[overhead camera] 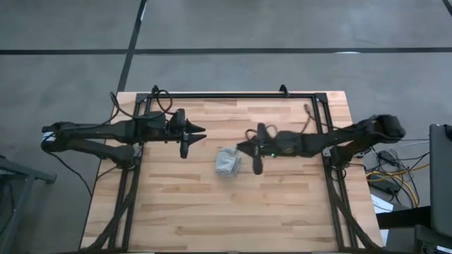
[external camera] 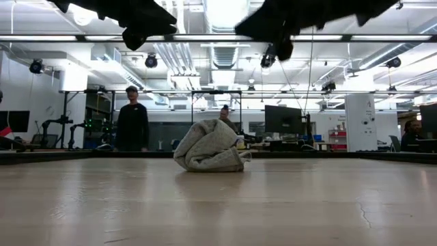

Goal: Roll towel
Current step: Return to Home Position

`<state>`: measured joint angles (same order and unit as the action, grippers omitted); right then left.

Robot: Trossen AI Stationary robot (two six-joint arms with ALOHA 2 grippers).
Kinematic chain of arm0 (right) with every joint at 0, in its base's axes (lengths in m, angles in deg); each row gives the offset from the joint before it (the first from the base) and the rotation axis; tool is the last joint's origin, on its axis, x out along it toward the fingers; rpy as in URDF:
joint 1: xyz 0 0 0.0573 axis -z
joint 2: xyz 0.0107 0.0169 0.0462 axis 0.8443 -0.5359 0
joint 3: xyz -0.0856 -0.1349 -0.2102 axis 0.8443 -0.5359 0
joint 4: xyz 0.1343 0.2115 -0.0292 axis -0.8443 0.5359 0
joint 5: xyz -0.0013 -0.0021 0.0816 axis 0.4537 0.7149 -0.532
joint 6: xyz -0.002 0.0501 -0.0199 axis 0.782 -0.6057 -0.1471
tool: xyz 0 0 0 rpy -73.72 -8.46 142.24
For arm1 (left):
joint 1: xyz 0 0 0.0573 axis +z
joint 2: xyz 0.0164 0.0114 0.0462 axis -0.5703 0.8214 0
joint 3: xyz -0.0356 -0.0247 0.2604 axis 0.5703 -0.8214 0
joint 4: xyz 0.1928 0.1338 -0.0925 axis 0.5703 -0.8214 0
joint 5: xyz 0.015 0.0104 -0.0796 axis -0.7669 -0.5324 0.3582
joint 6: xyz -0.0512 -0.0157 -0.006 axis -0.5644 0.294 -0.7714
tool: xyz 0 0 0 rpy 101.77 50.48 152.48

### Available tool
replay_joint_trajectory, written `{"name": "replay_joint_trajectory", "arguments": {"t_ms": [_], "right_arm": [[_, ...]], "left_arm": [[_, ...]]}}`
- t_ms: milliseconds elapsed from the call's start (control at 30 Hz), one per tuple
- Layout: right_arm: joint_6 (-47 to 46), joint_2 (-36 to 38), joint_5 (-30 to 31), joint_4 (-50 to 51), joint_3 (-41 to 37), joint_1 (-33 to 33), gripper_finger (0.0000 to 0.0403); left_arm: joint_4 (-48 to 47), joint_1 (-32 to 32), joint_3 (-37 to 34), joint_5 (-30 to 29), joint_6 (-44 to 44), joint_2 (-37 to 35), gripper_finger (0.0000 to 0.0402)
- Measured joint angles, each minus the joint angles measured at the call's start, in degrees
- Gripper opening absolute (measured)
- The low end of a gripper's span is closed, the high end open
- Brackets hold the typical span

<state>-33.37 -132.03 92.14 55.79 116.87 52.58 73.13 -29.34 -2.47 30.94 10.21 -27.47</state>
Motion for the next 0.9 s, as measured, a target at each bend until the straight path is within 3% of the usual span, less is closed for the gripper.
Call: {"name": "replay_joint_trajectory", "arguments": {"t_ms": [333,567,700,900], "right_arm": [[10.7,17.9,0.0,9.5,0.0,0.0,0.0050],[11.6,26.3,-2.7,16.6,-0.2,-0.9,0.0050],[13.4,29.4,-3.7,16.7,-2.0,-2.0,0.0050],[13.1,33.3,-5.5,15.8,-6.3,-2.4,0.0050]], "left_arm": [[0.0,0.0,0.0,0.2,-0.9,0.0,0.0122],[2.1,0.1,-0.3,9.2,10.6,-2.6,0.0122],[9.6,0.1,-3.6,15.6,13.6,-6.9,0.0122],[13.8,0.2,-13.3,16.3,9.7,-16.1,0.0122]]}}
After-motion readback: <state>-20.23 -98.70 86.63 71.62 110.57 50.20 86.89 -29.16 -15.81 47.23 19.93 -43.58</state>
